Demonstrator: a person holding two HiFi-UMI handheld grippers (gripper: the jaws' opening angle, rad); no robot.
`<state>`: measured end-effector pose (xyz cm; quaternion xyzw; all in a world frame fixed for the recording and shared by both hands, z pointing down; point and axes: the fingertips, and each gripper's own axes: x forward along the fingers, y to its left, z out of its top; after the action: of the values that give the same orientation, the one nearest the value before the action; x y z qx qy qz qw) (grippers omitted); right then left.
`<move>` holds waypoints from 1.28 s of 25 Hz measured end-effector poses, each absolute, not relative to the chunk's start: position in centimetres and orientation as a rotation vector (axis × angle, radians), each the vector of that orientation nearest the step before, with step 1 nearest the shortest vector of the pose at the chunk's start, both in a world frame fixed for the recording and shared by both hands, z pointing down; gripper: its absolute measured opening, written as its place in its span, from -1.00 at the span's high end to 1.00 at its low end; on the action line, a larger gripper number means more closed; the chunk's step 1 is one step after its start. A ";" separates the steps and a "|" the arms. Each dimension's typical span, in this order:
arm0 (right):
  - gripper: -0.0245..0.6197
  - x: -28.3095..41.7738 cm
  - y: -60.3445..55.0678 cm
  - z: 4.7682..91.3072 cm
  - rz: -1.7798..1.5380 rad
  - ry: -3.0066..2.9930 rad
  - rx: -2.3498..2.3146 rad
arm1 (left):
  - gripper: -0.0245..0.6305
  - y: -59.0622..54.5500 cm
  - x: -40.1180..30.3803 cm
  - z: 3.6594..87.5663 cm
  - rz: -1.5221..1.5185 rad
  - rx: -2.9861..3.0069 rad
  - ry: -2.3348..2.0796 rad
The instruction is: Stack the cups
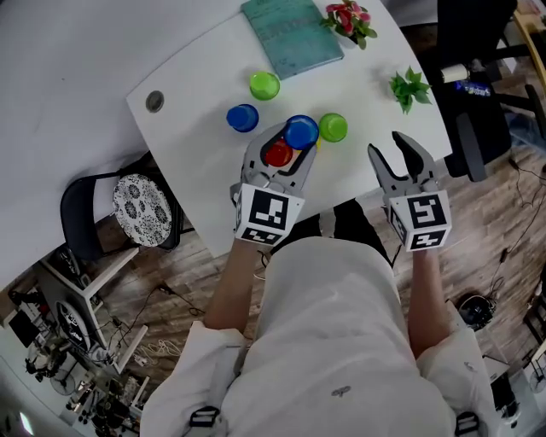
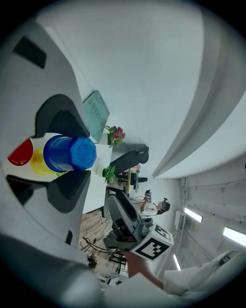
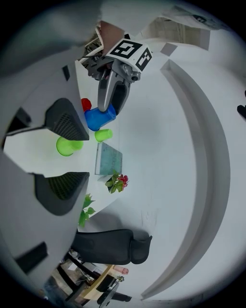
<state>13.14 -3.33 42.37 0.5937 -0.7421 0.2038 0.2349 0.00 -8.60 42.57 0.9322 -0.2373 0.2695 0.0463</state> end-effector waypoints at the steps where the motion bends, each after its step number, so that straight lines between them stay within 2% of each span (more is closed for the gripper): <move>1: 0.28 13.4 -3.2 42.4 0.563 -2.033 1.634 | 0.23 -8.5 0.4 42.7 0.827 2.847 -0.710; 28: 0.28 15.7 -1.4 43.0 0.609 -1.989 1.688 | 0.23 -6.7 4.8 44.8 0.905 2.896 -0.510; 32: 0.28 15.8 -1.2 42.8 0.609 -1.988 1.693 | 0.18 -6.4 4.8 44.8 0.912 2.901 -0.496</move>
<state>15.75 -1.17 42.84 0.6147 -0.7220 0.2211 0.2280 4.75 -6.41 44.77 0.9412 -0.1609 0.2957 0.0301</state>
